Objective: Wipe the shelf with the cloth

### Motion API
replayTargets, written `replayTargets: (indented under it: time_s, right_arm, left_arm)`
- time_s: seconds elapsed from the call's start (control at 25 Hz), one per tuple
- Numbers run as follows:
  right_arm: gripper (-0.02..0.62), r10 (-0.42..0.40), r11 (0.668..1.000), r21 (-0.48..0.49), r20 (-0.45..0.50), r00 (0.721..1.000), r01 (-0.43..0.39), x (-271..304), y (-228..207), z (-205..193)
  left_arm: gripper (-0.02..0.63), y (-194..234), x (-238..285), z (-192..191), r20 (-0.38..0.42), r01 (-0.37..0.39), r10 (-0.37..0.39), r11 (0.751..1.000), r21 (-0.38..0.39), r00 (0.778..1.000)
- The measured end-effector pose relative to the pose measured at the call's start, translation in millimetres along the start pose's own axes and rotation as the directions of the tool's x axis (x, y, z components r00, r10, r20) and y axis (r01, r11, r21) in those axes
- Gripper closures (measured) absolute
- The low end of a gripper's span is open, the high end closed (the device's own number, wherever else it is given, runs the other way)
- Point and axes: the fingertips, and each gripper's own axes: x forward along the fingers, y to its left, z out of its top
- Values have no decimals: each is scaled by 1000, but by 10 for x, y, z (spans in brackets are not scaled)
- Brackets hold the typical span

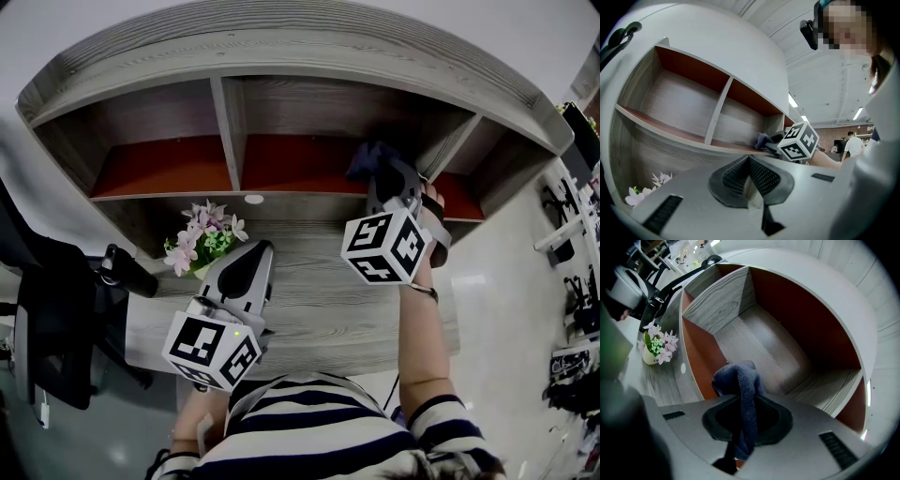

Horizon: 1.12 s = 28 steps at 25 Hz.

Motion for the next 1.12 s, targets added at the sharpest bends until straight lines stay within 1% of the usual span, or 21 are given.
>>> replayTargets:
  time_s: [0.12,0.28,0.36,0.48,0.56,0.68,0.92,1.04,1.12]
  right_arm:
    - [538,-40,996,76,68,997,35,-90,-81,31]
    - [537,-88,977,204,167,982,53,-263,-219,92]
    - [538,-118,963,265,226,967,56,-375,-310,160]
    - [537,-142,935,353,305,942,27,-513,-411,258]
    - [537,-153,921,390,344,926,7,-573,-464,318]
    - [537,-158,905,424,394,905,-26,-619,-514,434]
    - [537,-135,880,457,504,853,-131,-618,-504,786]
    - [538,-113,860,466,571,813,-208,-616,-437,1055]
    - [537,-97,858,449,619,780,-250,-611,-376,1238]
  left_arm:
    - [589,0,-6,9,4,-6,6,1000,-1,1000]
    - [589,4,-1,27,8,-12,12,1000,0,1000]
    - [589,1,5,37,10,-13,13,1000,1,1000]
    - [589,-12,12,48,15,-14,14,1000,4,1000]
    - [589,-17,12,58,20,-16,16,1000,6,1000]
    - [589,-2,3,78,27,-24,24,1000,9,999]
    - [589,96,-82,101,33,-64,63,998,13,997]
    - [589,174,-155,107,36,-94,93,996,12,995]
    - [589,224,-211,118,38,-115,114,993,14,993]
